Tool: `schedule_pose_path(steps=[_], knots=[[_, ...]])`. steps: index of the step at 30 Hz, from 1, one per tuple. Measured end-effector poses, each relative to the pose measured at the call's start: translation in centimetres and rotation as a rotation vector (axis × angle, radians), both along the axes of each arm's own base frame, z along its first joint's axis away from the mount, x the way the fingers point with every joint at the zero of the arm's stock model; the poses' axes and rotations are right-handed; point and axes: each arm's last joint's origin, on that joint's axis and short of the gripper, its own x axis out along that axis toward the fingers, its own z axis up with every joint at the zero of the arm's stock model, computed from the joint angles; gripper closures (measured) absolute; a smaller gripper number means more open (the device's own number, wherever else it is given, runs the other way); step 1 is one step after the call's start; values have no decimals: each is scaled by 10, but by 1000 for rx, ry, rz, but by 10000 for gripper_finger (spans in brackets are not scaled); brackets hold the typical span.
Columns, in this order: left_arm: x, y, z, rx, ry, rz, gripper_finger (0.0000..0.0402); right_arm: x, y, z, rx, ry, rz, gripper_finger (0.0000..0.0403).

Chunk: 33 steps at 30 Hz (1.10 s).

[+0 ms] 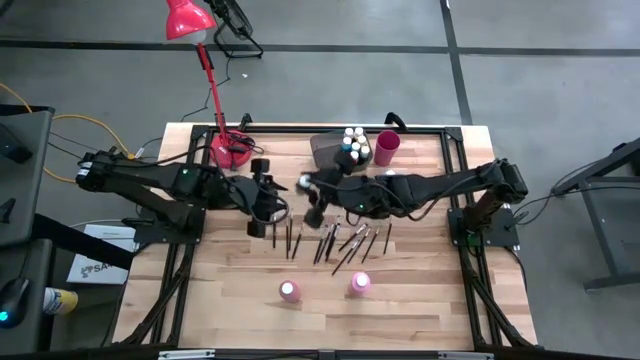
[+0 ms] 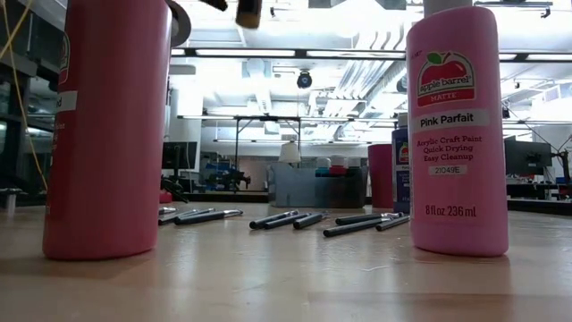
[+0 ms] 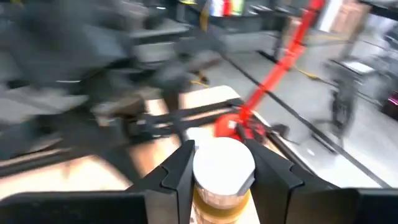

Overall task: Pick & Place Paint Supplies
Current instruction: Put the small dark yellow paint bottle into the black bin

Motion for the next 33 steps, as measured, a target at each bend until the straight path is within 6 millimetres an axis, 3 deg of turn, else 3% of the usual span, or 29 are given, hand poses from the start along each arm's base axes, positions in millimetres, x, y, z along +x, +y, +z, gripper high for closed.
schedule_pose_path(steps=[8,13,22,33], knots=[[-28,9,5,114,62,103,212,-4,-44,-10,51,34,-311,289],[-42,14,8,177,67,167,211,-8,-83,-17,102,21,-478,289],[-46,16,10,265,99,139,211,-17,-144,-58,226,2,-632,289],[-46,16,10,306,117,119,211,-28,-155,-123,278,26,-661,289]])
